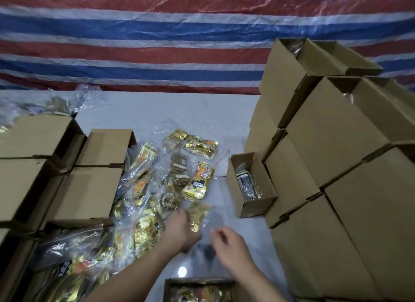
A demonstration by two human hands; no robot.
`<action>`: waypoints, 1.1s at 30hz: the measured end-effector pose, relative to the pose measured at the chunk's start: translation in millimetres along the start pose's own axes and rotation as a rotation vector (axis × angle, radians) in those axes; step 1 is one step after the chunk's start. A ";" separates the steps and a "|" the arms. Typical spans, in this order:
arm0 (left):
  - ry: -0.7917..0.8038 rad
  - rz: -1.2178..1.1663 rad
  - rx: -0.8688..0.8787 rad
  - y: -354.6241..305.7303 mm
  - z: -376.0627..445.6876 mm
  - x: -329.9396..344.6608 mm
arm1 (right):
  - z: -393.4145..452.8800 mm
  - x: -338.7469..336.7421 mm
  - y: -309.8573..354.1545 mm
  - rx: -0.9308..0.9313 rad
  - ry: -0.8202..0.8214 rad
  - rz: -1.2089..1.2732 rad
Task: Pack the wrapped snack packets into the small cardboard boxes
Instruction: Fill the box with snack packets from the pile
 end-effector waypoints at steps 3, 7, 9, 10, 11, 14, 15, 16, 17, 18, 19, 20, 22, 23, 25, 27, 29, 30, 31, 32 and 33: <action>-0.137 -0.244 0.164 -37.9 -30.9 -46.8 | 10.5 -4.4 10.1 0.150 0.038 0.465; -0.182 -0.356 0.382 -93.8 -86.4 -92.5 | 11.8 -7.7 64.7 0.019 0.246 1.105; -0.171 -0.385 0.442 -112.8 -109.1 -104.9 | 1.9 -16.8 87.3 -0.043 0.288 1.259; -0.173 -0.388 0.468 -119.4 -119.3 -109.1 | -3.9 -19.6 95.6 -0.073 0.296 1.278; -0.183 -0.379 0.488 -124.6 -127.5 -112.0 | -8.4 -20.6 100.3 -0.107 0.300 1.281; -0.256 -0.316 0.504 -131.5 -146.2 -116.2 | -19.8 -20.1 102.7 -0.130 0.308 1.282; -0.266 -0.294 0.499 -131.0 -150.5 -115.4 | -22.0 -23.1 100.4 -0.132 0.278 1.257; -0.259 -0.262 0.497 -129.1 -154.2 -112.2 | -24.8 -29.8 97.2 -0.135 0.224 1.213; -0.240 -0.225 0.500 -125.0 -157.8 -107.6 | -27.7 -38.6 92.9 -0.150 0.155 1.162; -0.218 -0.203 0.508 -118.4 -162.4 -103.7 | -31.3 -49.1 86.3 -0.164 0.082 1.105; -0.189 -0.217 0.508 -107.7 -167.0 -100.2 | -35.6 -59.6 78.6 -0.179 0.014 1.039; -0.159 -0.266 0.495 -93.2 -169.5 -97.2 | -40.9 -68.8 72.6 -0.199 -0.030 0.968; -0.107 -0.362 0.390 -50.0 -167.1 -86.5 | -52.1 -77.4 61.6 -0.249 -0.039 0.760; -0.064 -0.379 0.310 -25.5 -163.5 -75.6 | -59.1 -76.5 60.4 -0.291 -0.013 0.613; 0.060 -0.332 0.156 20.2 -157.2 -41.8 | -76.2 -59.6 67.0 -0.419 0.115 0.285; 0.169 -0.290 0.082 50.5 -155.3 -6.2 | -97.7 -30.1 77.4 -0.549 0.315 0.084; 0.187 -0.391 0.060 65.4 -155.8 15.3 | -111.4 -1.0 80.0 -0.622 0.447 -0.105; 0.172 -0.449 0.050 69.7 -156.1 19.8 | -113.7 12.9 77.5 -0.659 0.472 -0.236; 0.158 -0.489 0.046 72.6 -155.8 21.6 | -113.6 26.4 72.4 -0.674 0.504 -0.366; 0.147 -0.516 0.043 73.6 -156.0 21.7 | -110.6 39.2 63.6 -0.662 0.541 -0.484; 0.141 -0.535 0.037 75.5 -155.8 22.7 | -106.1 51.2 52.4 -0.629 0.584 -0.571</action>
Point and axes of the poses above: each hand's wrist, its own z-axis towards the middle knuckle, its own x-axis out of the palm, y = z × x, the point moved 10 cm from there along z, towards the middle knuckle, and after that the axes turned 11 degrees about -z, right-handed, at the moved point
